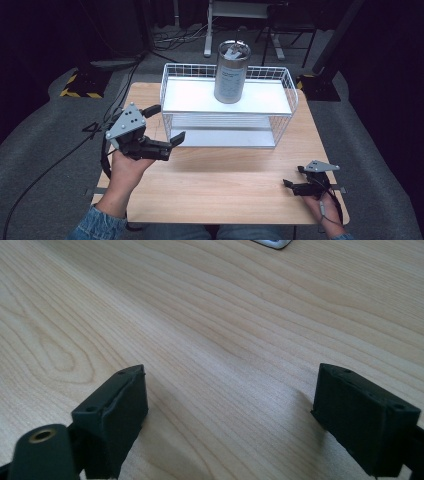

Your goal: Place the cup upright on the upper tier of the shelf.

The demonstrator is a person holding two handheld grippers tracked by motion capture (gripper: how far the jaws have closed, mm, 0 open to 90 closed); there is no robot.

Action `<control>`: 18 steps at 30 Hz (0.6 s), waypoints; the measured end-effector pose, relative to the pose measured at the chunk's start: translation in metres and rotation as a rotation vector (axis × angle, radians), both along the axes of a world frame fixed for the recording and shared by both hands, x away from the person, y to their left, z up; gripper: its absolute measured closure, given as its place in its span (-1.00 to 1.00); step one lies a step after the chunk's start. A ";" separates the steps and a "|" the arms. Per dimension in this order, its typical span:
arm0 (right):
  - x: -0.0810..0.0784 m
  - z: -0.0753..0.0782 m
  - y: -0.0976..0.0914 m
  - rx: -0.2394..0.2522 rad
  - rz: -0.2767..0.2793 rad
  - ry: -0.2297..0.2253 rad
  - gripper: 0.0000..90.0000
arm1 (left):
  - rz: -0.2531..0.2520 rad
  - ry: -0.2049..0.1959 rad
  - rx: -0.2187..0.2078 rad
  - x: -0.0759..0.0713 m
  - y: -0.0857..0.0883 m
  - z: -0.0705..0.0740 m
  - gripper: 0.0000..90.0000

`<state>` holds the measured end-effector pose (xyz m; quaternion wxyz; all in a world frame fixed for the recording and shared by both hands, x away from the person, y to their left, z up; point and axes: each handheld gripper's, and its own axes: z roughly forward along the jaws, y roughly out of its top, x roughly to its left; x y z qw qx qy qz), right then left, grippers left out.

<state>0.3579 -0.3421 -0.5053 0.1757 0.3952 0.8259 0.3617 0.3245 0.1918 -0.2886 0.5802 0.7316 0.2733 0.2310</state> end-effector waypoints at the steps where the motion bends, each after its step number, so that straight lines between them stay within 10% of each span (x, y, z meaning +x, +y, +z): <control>1: 0.000 0.000 0.000 0.000 0.000 0.000 -0.68 | 0.002 0.005 -0.003 -0.001 0.002 -0.003 -1.00; 18: 0.000 0.000 0.000 0.000 0.000 0.001 -0.68 | 0.047 0.129 0.065 -0.012 0.030 -0.063 -1.00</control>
